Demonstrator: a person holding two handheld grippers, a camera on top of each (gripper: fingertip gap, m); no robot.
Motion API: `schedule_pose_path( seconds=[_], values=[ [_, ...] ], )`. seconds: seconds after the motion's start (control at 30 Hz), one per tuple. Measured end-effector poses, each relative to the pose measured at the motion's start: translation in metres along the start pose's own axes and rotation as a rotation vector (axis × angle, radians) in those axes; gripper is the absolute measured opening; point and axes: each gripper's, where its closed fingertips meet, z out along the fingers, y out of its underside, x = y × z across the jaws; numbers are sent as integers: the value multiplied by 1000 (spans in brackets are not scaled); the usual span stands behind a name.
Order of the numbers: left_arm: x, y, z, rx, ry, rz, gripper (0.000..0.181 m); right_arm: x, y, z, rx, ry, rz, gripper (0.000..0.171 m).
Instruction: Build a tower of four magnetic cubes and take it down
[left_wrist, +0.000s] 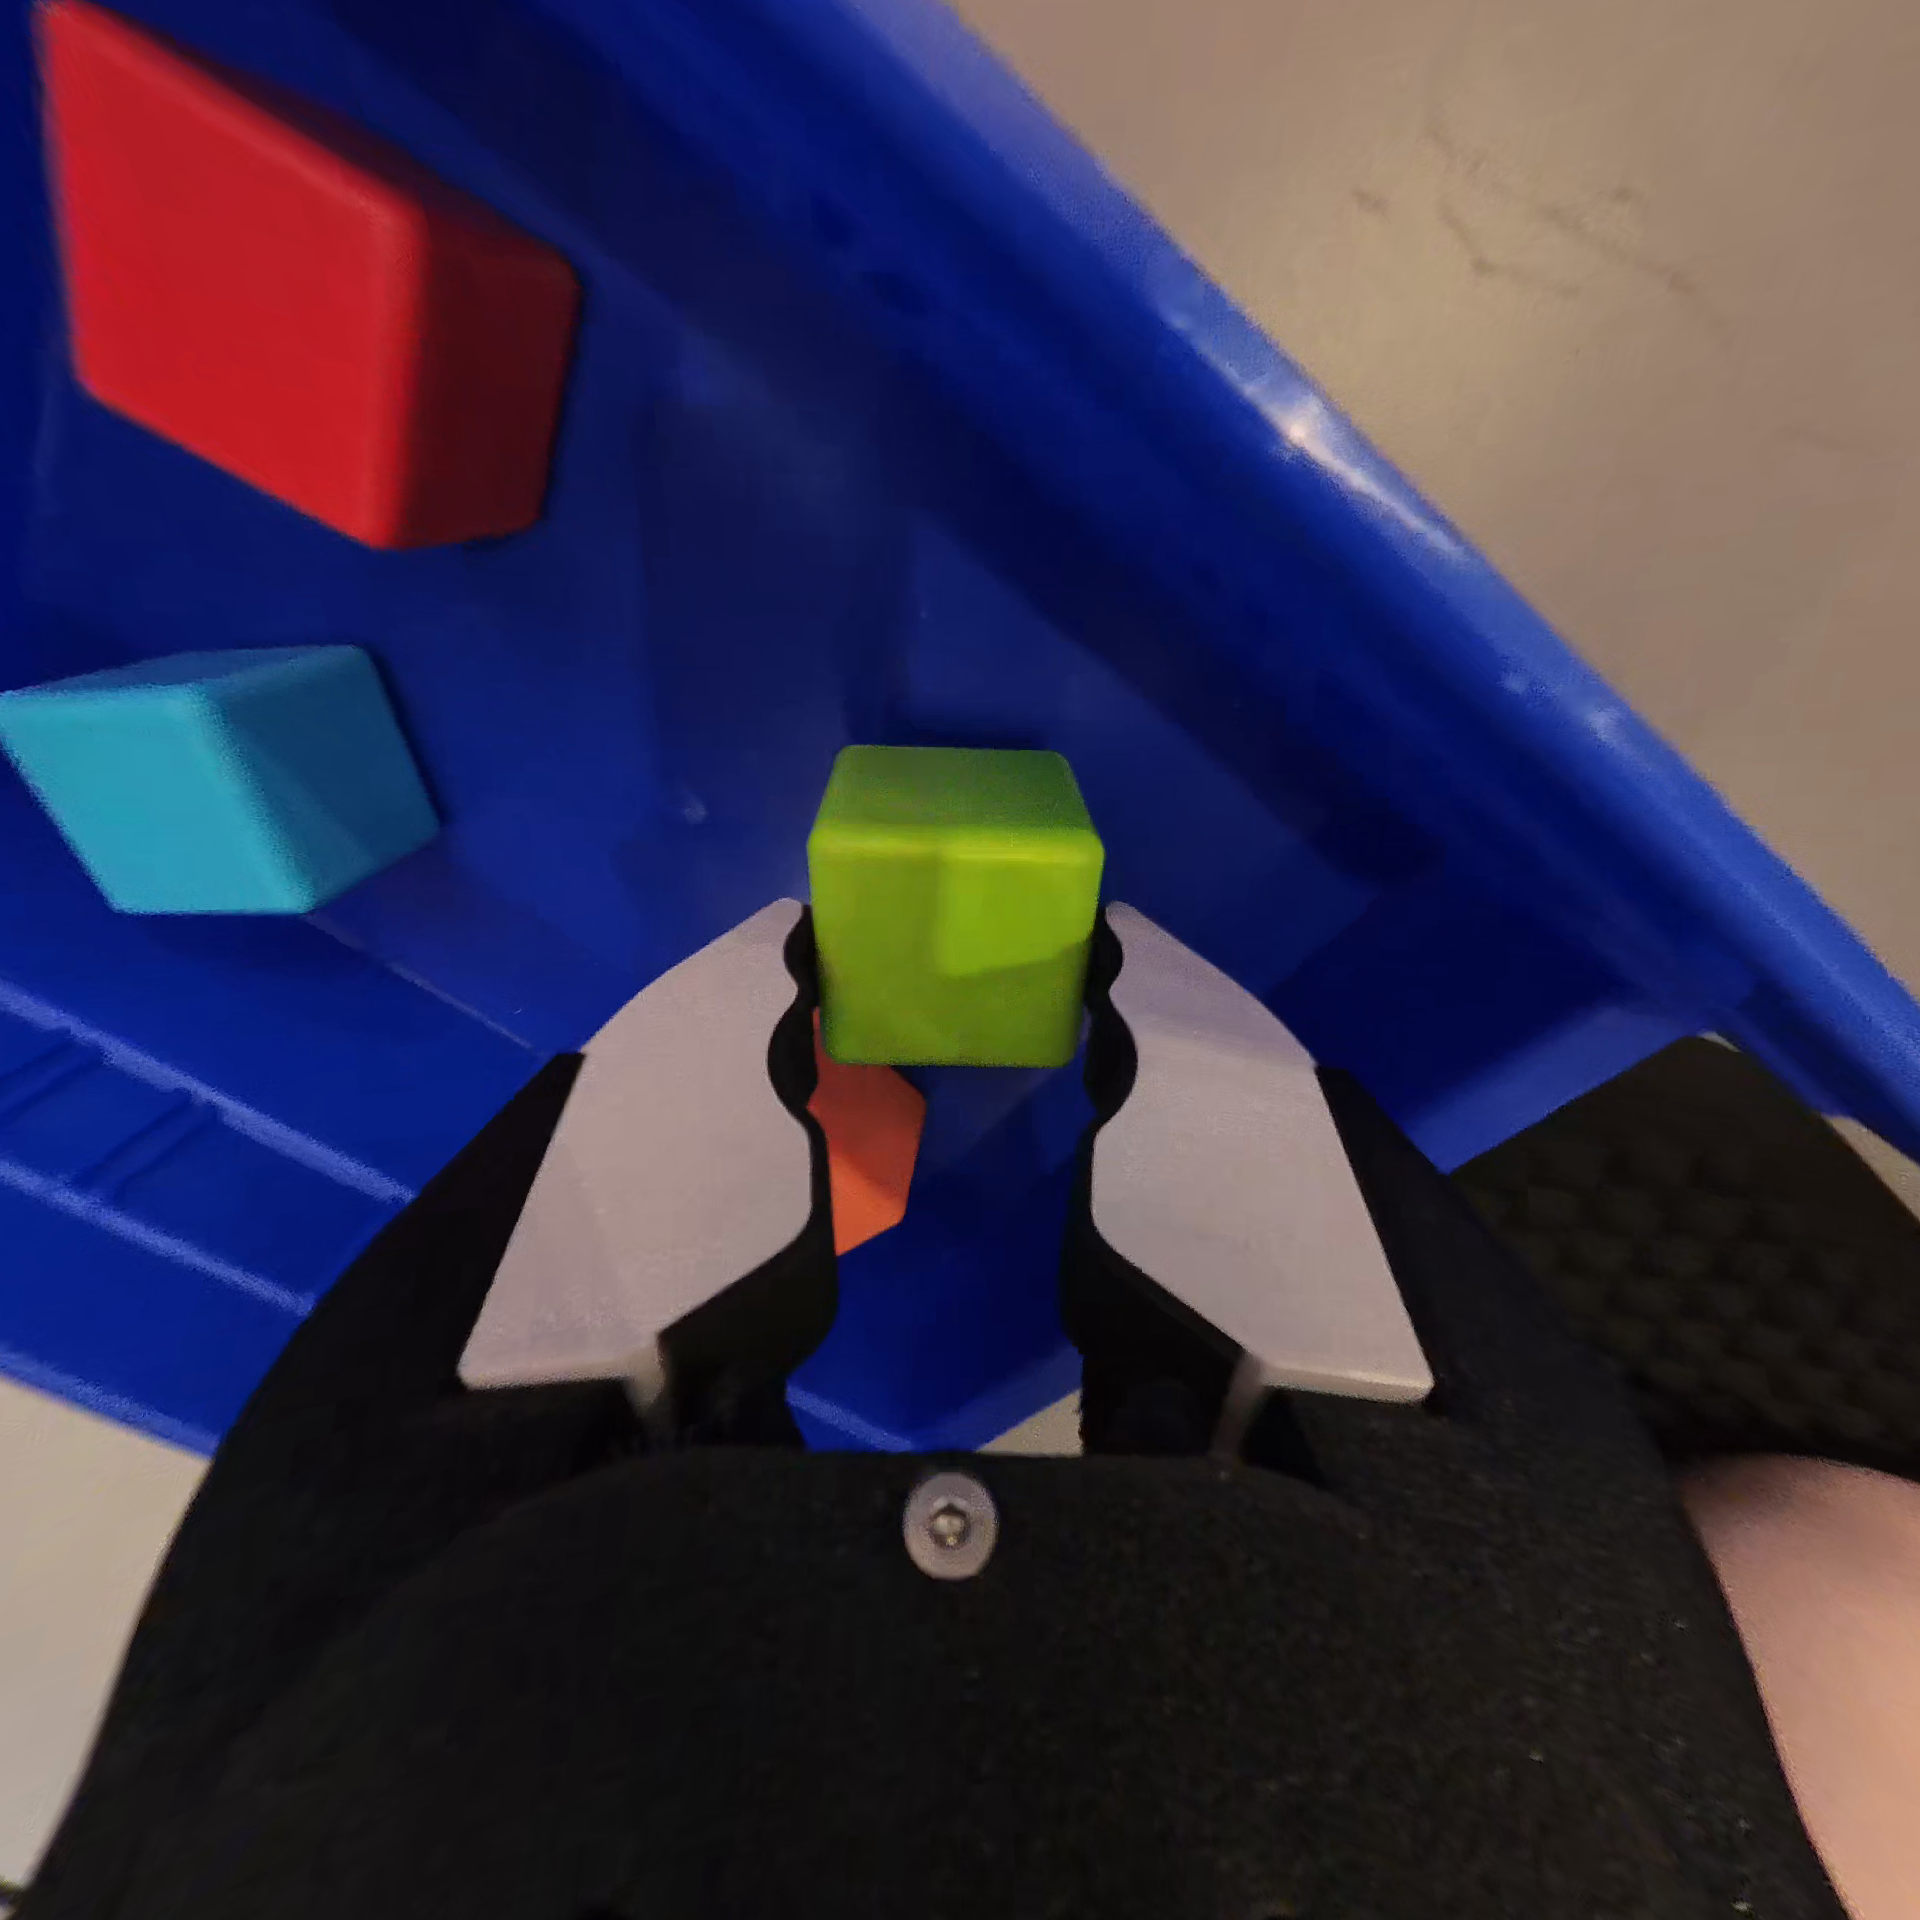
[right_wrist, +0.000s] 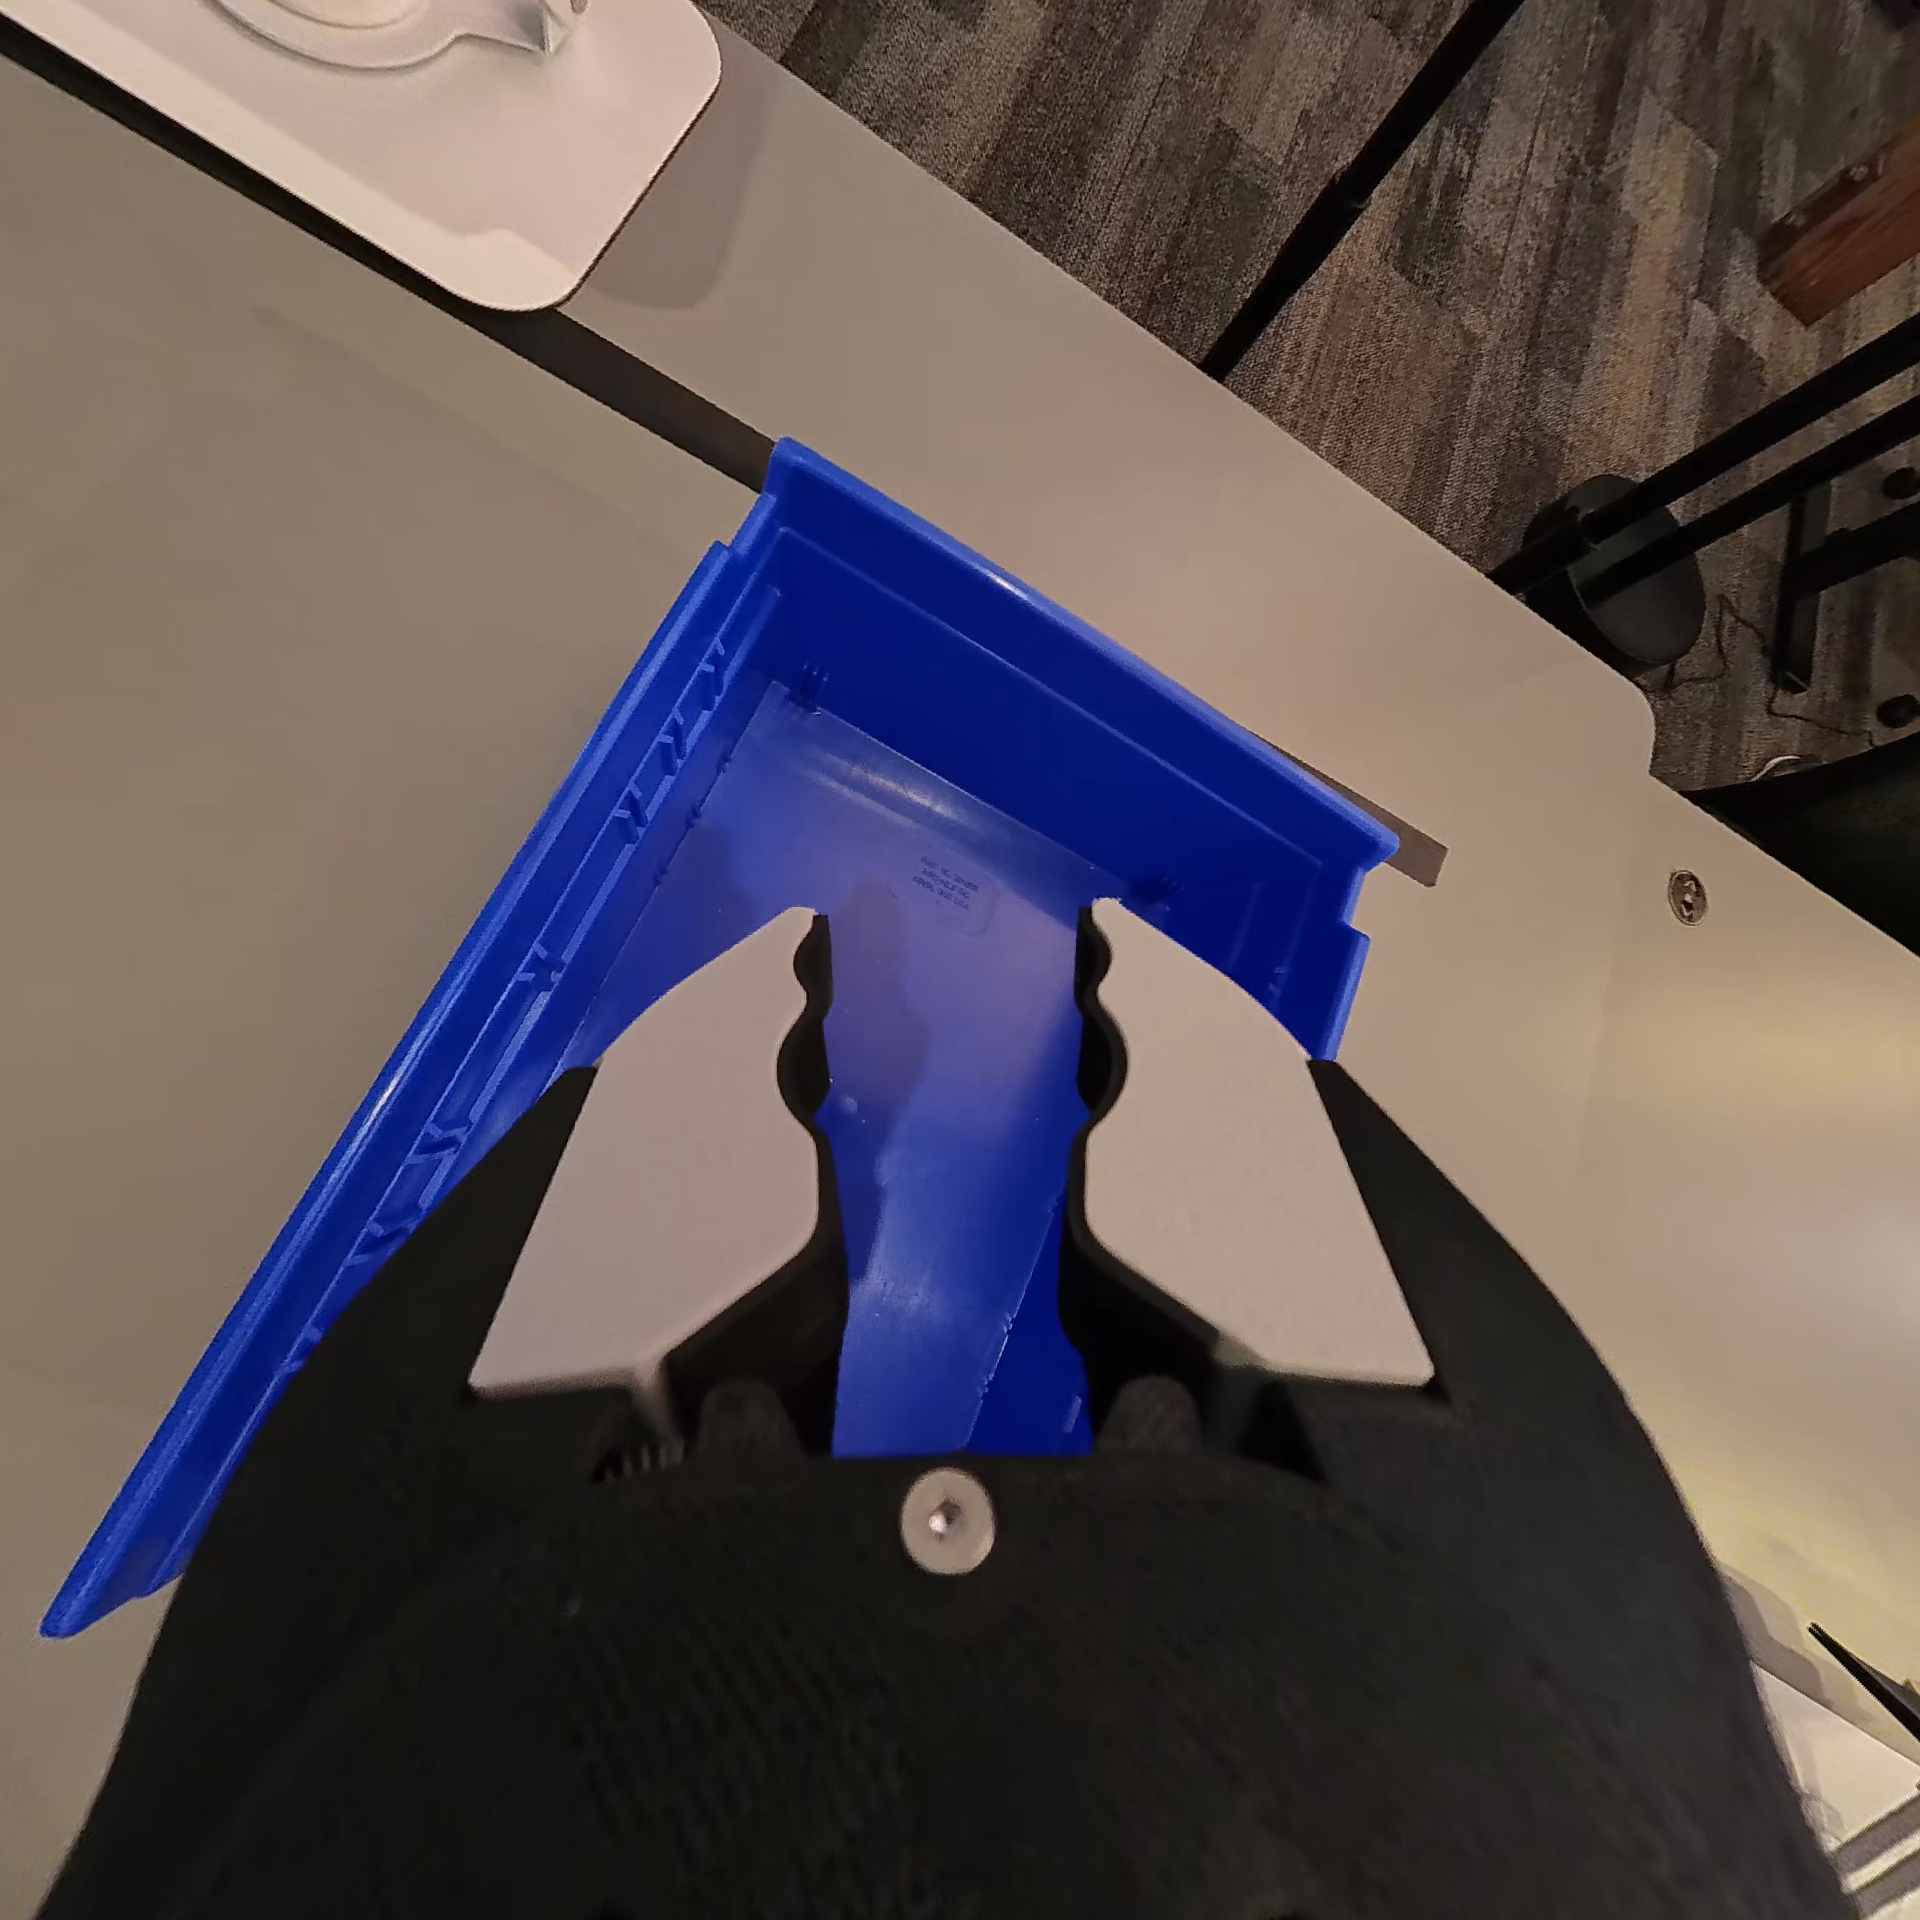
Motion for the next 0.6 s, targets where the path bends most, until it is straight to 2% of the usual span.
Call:
schedule_pose_path(
  seconds=[0.07,0.17,0.3,0.37,0.43,0.5,0.6],
  values=[
    [-3,-2,-14,55,-21,-14,49,0,1,0,-1,-6,3,47],
    [-15,3,-47,125,-133,-46,49,1,2,0,1,-12,12,46],
    [-8,8,-117,252,-330,-76,49,4,0,-1,12,-27,30,46],
    [21,-18,-148,385,-343,30,48,4,-2,-2,24,-36,33,46],
    [60,-55,-161,458,-309,205,48,2,-3,-4,33,-50,35,46],
    [93,-99,-160,495,-282,381,49,1,-2,-4,30,-63,34,47],
    [136,-162,-134,494,-165,550,48,1,0,-6,29,-74,35,47]
  ],
)
